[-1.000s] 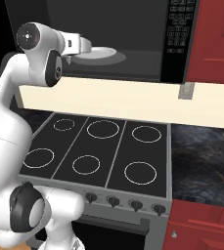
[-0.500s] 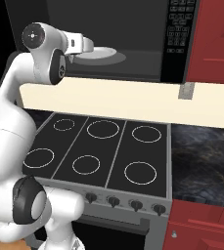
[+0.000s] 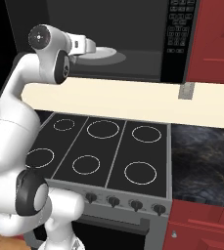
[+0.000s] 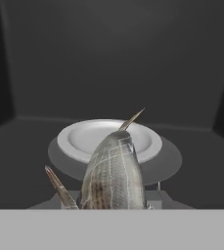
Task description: Transport the fish from the fridge to the microwave and turn on the microwave.
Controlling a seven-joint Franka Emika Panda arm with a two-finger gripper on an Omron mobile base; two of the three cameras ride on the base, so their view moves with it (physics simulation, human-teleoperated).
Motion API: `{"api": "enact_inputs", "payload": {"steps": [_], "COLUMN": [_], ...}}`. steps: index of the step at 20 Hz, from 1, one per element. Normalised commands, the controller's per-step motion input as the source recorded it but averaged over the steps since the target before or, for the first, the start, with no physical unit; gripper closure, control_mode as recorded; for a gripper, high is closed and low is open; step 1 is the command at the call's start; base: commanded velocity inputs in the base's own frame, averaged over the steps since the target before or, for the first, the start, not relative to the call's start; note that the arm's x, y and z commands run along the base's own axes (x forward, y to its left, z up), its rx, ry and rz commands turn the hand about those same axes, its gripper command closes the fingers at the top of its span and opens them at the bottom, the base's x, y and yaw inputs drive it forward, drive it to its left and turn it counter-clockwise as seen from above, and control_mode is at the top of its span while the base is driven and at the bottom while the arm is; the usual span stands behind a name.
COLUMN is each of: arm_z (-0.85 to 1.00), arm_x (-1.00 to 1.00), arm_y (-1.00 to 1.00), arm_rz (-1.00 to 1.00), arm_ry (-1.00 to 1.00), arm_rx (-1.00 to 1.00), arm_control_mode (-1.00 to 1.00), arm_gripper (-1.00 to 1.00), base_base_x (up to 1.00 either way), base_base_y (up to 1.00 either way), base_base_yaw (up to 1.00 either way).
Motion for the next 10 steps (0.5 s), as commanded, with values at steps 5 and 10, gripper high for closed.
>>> {"api": "enact_inputs", "payload": {"steps": [5, 10], "arm_z": [-0.07, 0.00], "arm_x": [0.28, 0.34], "arm_y": [0.00, 0.00], "arm_rz": [0.00, 0.00], "arm_ry": [0.02, 0.07], "arm_rx": [0.00, 0.00], "arm_control_mode": [-1.00, -1.00], "arm_gripper": [1.00, 1.00], "base_base_x": [0.00, 0.00], "base_base_y": [0.00, 0.00], "base_base_yaw": [0.00, 0.00]}}
